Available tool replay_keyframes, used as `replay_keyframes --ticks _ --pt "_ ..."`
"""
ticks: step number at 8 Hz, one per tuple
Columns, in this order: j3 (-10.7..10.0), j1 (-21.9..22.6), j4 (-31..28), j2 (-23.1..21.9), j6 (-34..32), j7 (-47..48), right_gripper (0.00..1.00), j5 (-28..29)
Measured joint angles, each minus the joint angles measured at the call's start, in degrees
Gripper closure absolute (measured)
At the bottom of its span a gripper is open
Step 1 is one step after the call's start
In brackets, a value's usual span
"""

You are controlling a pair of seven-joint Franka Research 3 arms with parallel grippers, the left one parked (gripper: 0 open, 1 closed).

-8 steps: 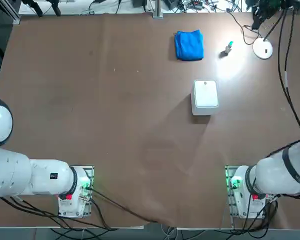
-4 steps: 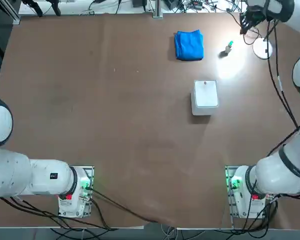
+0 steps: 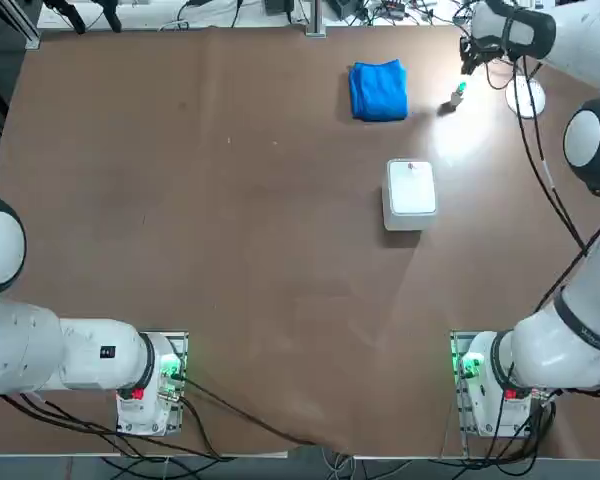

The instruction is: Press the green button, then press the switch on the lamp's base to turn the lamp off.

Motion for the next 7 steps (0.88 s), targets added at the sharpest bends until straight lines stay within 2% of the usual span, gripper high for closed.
replay_keyframes --ticks 7 --pt "-0.01 0.02 -0.42 1.95 2.03 0.60 0.99 0.00"
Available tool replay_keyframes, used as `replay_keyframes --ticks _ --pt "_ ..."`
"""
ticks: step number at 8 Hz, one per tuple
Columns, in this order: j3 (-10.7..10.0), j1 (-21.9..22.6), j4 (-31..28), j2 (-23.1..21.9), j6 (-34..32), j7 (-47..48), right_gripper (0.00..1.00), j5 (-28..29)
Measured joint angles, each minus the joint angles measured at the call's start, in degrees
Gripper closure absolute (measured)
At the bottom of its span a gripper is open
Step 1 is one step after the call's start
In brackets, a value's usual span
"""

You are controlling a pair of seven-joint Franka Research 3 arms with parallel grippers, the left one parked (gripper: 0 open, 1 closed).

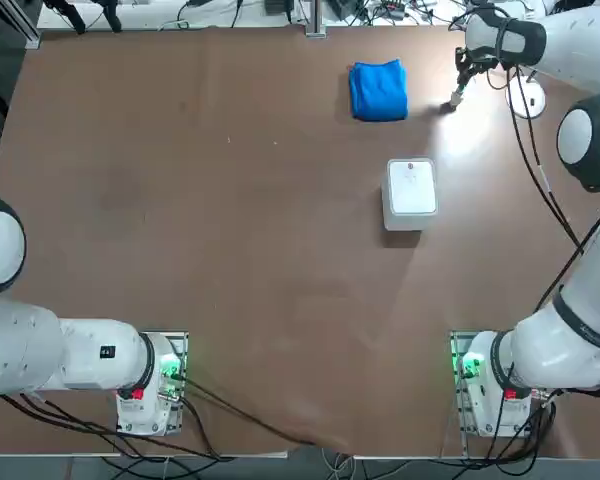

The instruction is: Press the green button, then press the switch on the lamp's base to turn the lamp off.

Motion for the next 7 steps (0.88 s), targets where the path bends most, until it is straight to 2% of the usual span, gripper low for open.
replay_keyframes --ticks 7 --pt "-0.02 0.00 -3.19 -0.71 5.69 0.44 0.99 -0.01"
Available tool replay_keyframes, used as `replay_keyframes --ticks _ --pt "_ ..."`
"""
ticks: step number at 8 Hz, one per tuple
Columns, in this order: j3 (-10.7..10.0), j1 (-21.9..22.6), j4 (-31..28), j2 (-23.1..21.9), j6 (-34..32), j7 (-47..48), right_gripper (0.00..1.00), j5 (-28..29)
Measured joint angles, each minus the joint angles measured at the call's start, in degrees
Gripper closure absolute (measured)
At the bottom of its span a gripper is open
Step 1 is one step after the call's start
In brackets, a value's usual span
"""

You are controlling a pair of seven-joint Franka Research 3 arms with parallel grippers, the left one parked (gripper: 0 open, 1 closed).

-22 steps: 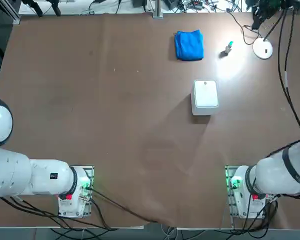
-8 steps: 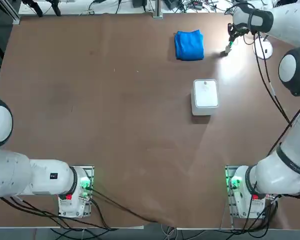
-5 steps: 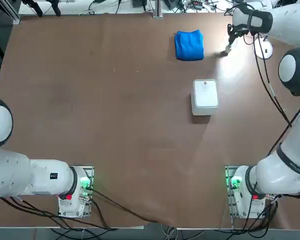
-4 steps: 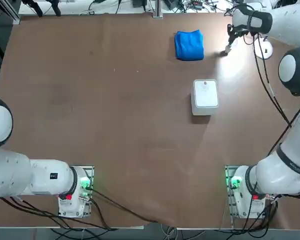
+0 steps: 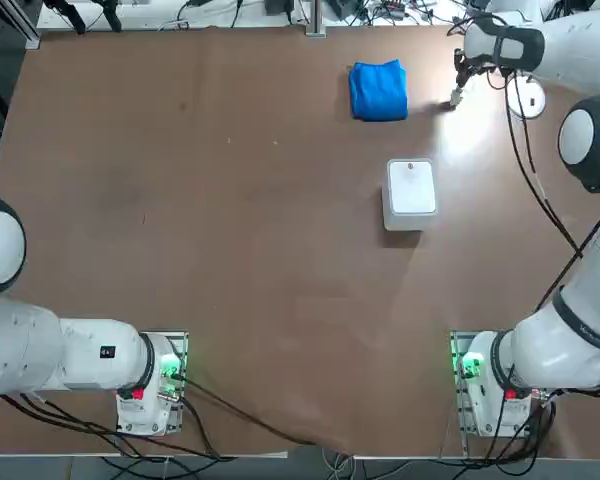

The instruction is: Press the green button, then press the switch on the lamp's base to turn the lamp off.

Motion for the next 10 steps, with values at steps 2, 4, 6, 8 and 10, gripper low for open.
replay_keyframes --ticks 2,4,6,8,10 --pt "0.00 0.00 -0.48 -0.38 0.01 1.12 0.99 0.00" --pt "0.00 0.02 -0.64 -0.71 0.01 1.71 0.99 0.00" --pt "0.01 0.04 -0.66 -1.03 -0.49 2.07 0.99 0.01" --pt "0.03 0.04 0.24 -1.24 -2.83 2.29 0.99 0.01" --pt "0.03 0.04 2.93 -2.18 -8.74 2.37 0.99 0.02"
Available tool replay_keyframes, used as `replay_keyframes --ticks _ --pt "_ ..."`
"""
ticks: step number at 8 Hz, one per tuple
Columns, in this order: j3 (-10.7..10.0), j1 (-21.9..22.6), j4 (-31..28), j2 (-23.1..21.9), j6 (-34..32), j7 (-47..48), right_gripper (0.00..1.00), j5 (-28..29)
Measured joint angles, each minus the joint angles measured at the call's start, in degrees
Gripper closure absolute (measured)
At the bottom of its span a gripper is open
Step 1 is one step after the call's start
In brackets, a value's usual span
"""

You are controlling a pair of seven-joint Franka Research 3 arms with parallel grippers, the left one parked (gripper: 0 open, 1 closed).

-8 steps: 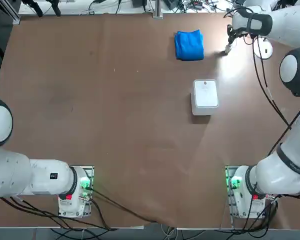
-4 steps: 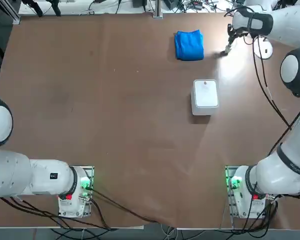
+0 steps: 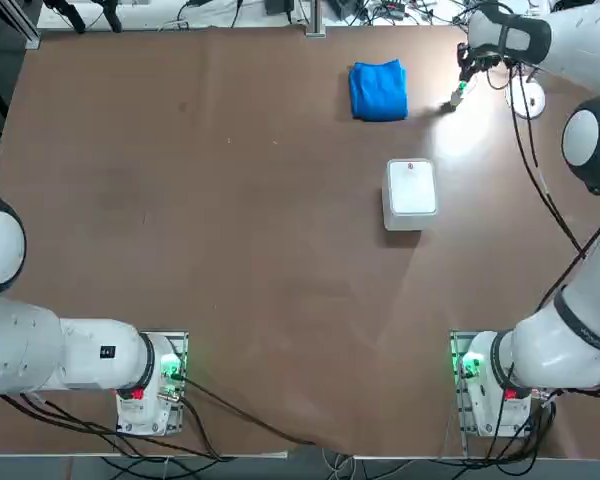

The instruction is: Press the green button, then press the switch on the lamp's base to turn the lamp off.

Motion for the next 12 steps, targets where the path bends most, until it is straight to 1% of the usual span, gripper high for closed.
replay_keyframes --ticks 2,3,6,7,8,9,10,12 --pt "0.01 0.02 2.15 -2.57 -6.21 0.02 0.99 0.00" --pt "0.02 0.03 2.79 -4.54 -9.80 0.02 0.99 0.00" --pt "-0.05 0.02 3.05 -11.35 -24.46 -0.33 0.99 -0.16" --pt "-0.27 -0.10 2.71 -13.55 -28.27 -1.44 0.99 -0.32" --pt "-0.75 -0.60 1.58 -15.64 -30.02 -3.13 0.99 -0.59" --pt "-1.25 -1.95 -0.47 -17.48 -30.26 -5.99 0.99 -1.20" --pt "-1.57 -4.17 -3.27 -18.93 -28.87 -9.31 0.99 -1.64" --pt "-1.82 -9.79 -10.21 -21.00 -21.84 -16.30 0.99 -1.76"
